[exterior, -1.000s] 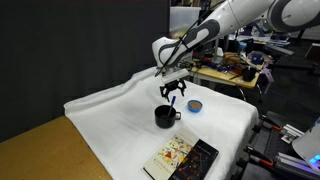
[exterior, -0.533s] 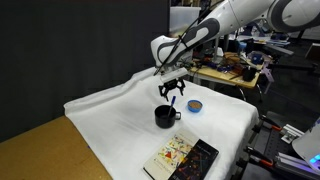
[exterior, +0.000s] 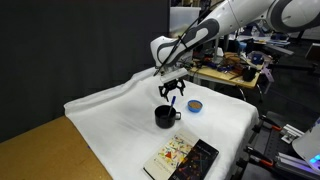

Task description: Take the pen out of the black cup and put it on the table

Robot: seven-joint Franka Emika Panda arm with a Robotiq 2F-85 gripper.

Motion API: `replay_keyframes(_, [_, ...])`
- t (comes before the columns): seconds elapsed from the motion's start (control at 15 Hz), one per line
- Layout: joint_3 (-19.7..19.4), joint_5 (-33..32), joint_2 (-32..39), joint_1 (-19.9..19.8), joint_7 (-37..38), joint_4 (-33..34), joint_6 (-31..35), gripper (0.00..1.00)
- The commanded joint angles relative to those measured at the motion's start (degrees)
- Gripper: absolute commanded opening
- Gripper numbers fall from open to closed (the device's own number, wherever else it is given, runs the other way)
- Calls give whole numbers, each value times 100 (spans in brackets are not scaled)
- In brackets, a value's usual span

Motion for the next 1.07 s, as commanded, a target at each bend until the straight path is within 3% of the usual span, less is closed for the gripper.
replay_keyframes(0.0, [-25,69,150,21,34,244,-248,100])
replay_keyframes(0.73, [-27,66,371,67,40,523,-429,100])
replay_keyframes(1.0, [-32,25,288,76,-11,334,-208,100])
